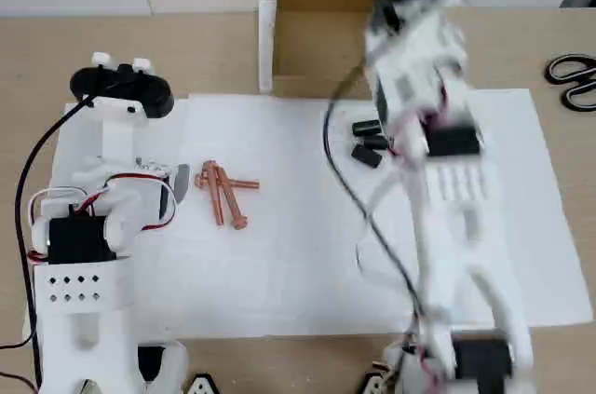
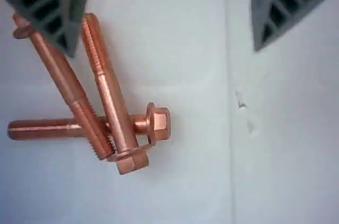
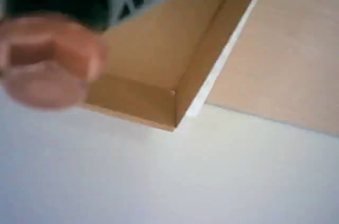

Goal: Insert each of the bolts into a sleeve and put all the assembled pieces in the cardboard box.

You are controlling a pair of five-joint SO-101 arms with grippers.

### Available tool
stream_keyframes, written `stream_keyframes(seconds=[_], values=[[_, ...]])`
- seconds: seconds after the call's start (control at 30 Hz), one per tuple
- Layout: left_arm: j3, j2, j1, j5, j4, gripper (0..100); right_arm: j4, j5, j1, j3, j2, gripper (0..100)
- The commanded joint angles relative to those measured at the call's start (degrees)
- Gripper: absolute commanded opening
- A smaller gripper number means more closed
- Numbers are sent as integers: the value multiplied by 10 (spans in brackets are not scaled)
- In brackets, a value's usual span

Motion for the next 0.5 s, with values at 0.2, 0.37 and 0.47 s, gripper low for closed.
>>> stream_keyframes(seconds=[0.2,0.37,0.47], values=[[-25,-12,2,-2,3,205,-42,3,-23,-373,385,4],[-24,-12,1,-2,3,205,-38,4,-27,-483,508,4],[-15,-12,2,-2,1,205,-36,4,-22,-522,558,4]])
